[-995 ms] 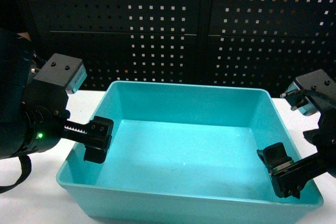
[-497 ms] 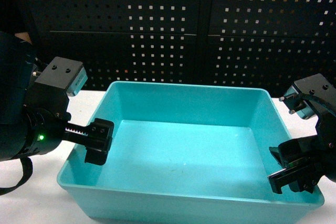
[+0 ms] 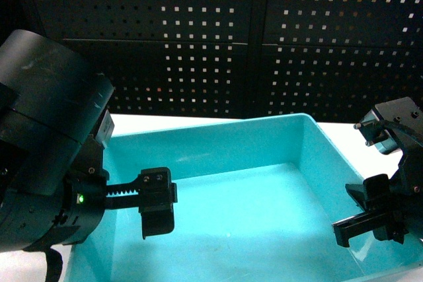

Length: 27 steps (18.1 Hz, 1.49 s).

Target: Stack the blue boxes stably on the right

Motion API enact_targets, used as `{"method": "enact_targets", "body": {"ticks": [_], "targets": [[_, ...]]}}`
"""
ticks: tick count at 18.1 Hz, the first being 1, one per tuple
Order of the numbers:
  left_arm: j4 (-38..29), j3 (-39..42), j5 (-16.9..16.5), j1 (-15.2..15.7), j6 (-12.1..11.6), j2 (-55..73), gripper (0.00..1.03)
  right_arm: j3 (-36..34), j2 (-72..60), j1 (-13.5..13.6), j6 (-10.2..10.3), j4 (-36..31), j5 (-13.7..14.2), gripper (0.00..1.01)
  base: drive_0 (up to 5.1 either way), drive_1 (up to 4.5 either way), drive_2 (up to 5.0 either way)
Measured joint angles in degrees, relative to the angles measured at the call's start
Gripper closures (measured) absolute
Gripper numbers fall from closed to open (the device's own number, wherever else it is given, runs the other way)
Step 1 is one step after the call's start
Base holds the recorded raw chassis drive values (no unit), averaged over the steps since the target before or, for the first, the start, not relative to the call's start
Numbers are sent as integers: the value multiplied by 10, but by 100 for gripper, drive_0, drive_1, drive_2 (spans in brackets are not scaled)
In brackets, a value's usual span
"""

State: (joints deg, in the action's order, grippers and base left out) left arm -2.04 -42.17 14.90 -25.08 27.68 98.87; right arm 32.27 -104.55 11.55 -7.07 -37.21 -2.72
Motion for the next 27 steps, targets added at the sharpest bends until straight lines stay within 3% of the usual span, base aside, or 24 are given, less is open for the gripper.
{"method": "enact_targets", "body": {"ticks": [3,8,12,14,19,21,25,26,27], "targets": [[4,15,33,-10,40,-6,8,-12,1,0,0,-14,1,99,0,0,0],[8,38,43,-5,82,-8,53,-32,5,-7,0,-33,1,99,0,0,0],[-3,41,29,-6,84,-9,89,-39,8,-7,0,-37,2,99,0,0,0],[-8,42,24,-7,83,-10,102,-40,8,-7,0,-39,2,99,0,0,0],[-25,58,22,-6,83,-16,101,-45,12,-7,0,-40,0,99,0,0,0],[-37,67,22,-4,75,-21,101,-47,16,-7,0,-39,-5,99,0,0,0],[-78,80,22,9,31,-25,101,-51,39,-7,13,-22,-13,99,0,0,0],[-99,81,24,17,5,-31,101,-51,54,-7,19,-17,-17,99,0,0,0],[-131,71,27,28,-69,-62,101,-40,100,-7,37,-9,-16,99,0,0,0]]}}
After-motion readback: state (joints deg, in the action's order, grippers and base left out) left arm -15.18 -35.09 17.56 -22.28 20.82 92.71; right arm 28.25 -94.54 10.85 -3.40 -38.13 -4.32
